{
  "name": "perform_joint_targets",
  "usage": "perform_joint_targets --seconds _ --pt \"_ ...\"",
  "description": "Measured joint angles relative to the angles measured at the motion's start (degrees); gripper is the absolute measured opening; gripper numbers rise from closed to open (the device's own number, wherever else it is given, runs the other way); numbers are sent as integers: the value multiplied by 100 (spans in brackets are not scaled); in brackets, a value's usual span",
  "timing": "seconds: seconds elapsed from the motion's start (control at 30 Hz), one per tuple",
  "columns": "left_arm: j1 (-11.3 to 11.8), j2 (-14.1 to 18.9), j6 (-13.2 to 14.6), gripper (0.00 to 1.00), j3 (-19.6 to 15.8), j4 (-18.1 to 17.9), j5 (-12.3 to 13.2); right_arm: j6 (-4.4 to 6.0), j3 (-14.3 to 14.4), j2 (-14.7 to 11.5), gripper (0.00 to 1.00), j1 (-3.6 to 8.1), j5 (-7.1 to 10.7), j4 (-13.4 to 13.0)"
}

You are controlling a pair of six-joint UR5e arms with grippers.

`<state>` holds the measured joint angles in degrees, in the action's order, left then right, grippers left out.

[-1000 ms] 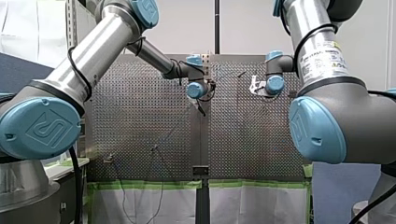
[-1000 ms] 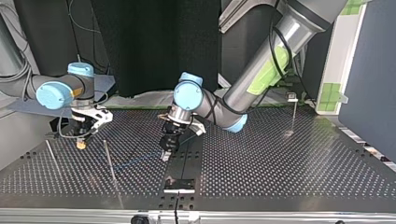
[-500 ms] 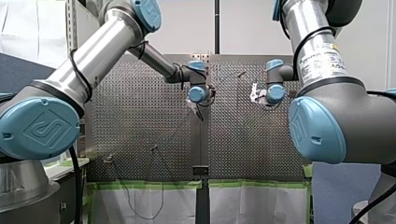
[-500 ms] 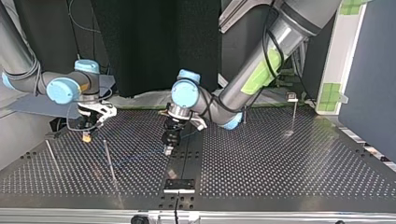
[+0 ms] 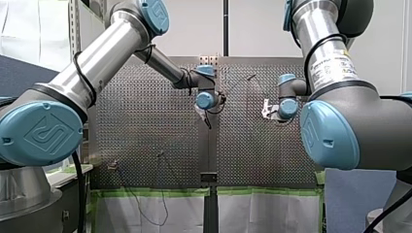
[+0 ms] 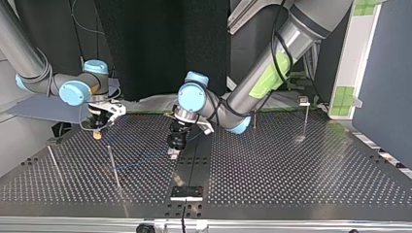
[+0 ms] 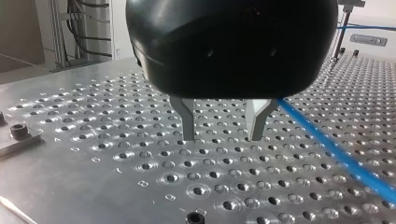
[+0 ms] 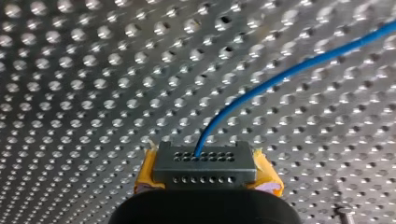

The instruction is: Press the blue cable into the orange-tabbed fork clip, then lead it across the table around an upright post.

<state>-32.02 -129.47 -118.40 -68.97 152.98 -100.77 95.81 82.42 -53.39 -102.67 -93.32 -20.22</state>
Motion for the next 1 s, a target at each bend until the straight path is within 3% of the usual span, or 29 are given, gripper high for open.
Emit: perform_joint_targets --seconds 0.57,0.83,1.0 --pt "37 -115 -60 62 0 -121 110 -121 84 145 0 30 11 -71" --pt "27 -116 -76 62 0 -131 45 -130 167 154 0 55 15 -172" --pt "8 -116 -77 62 0 -124 40 -95 322 164 0 57 24 -366"
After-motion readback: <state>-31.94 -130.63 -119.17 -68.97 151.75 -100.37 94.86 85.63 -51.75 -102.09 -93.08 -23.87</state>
